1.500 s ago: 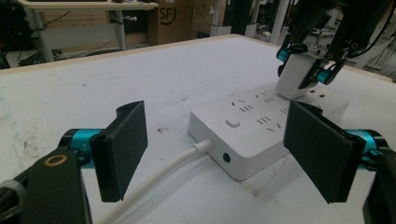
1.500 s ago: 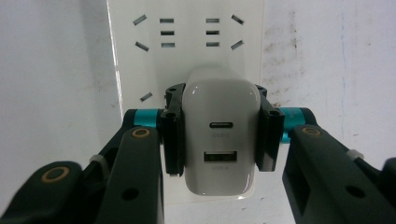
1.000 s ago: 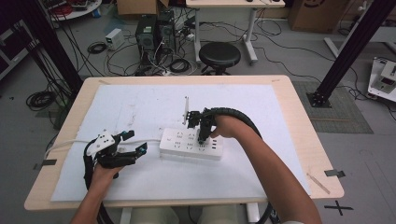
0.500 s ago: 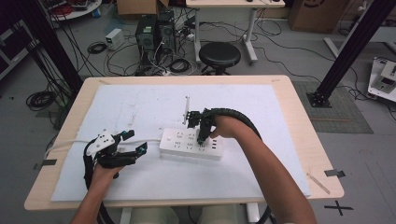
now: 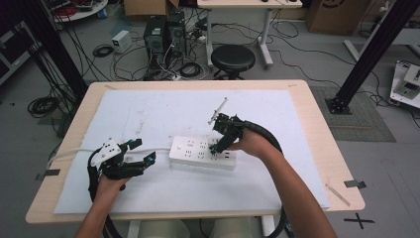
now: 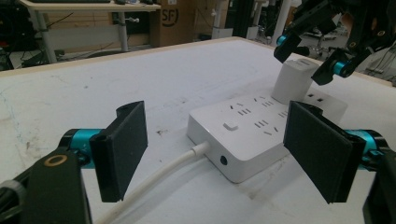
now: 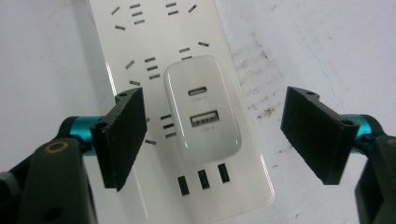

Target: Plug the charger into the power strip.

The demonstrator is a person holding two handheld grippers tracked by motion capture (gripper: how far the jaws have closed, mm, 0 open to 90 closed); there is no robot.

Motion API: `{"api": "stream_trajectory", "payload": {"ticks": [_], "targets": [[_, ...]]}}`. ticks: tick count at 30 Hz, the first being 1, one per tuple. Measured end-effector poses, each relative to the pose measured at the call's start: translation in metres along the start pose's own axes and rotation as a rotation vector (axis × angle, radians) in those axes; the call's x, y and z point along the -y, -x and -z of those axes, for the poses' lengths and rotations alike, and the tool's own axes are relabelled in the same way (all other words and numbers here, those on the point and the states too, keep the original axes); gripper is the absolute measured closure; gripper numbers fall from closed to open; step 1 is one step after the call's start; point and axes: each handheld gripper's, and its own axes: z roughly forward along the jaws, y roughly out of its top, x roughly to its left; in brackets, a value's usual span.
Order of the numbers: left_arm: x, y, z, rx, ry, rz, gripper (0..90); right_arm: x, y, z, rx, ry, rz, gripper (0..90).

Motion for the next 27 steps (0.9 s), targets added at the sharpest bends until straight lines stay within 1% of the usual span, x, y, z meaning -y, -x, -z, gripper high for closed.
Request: {"api": "stream_trajectory", "payload": {"ticks": [2,3,6,7,9,11,12,13,14,16,17,18,21,22,24,26,27], "targets": [[0.0,0.001,0.0,0.0,-0.004,-0.003,21.8,0.005,-0.001,0.004,0.011,0.03,-0.019,21.6],[0.0,0.002,0.0,0.003,-0.005,-0.003,21.8,0.007,-0.001,0.005,0.007,0.043,-0.027,21.6],[0.001,0.003,0.0,0.003,-0.009,-0.008,21.8,0.013,-0.001,0.012,0.021,0.09,-0.04,21.6],[0.001,0.003,0.0,0.003,-0.009,-0.008,21.8,0.013,-0.001,0.012,0.021,0.09,-0.04,21.6],[0.001,0.004,0.0,0.004,-0.007,-0.008,21.8,0.021,-0.002,0.018,0.042,0.122,-0.065,21.6],[0.0,0.004,0.001,0.006,-0.007,-0.008,21.8,0.027,-0.001,0.023,0.058,0.137,-0.08,21.6],[0.0,0.004,0.001,0.006,-0.007,-0.008,21.8,0.027,-0.001,0.023,0.058,0.137,-0.08,21.6],[0.0,0.005,0.001,0.004,-0.004,-0.008,21.8,0.029,-0.001,0.025,0.065,0.144,-0.094,21.6],[0.0,0.005,0.001,0.003,-0.001,-0.007,21.8,0.039,0.001,0.03,0.08,0.183,-0.129,21.7],[0.0,0.005,0.002,0.003,-0.003,-0.011,21.8,0.05,0.001,0.035,0.089,0.215,-0.165,21.6],[0.0,0.005,0.002,0.002,-0.004,-0.011,21.8,0.05,0.001,0.035,0.089,0.215,-0.165,21.6],[0.0,0.005,0.003,0.002,-0.005,-0.011,21.8,0.055,0.0,0.037,0.093,0.228,-0.179,21.6],[0.0,0.004,0.003,0.002,-0.004,-0.01,21.8,0.073,-0.002,0.041,0.124,0.265,-0.22,21.6],[0.0,0.004,0.003,0.001,-0.003,-0.008,21.8,0.079,-0.003,0.042,0.13,0.28,-0.228,21.6],[0.0,0.004,0.002,0.001,-0.002,-0.009,21.8,0.09,-0.006,0.044,0.159,0.299,-0.248,21.6],[0.0,0.004,0.001,-0.003,-0.002,-0.009,21.8,0.101,-0.009,0.045,0.169,0.315,-0.266,21.6],[0.0,0.004,0.001,-0.003,-0.002,-0.009,21.8,0.101,-0.009,0.045,0.169,0.315,-0.266,21.6]]}}
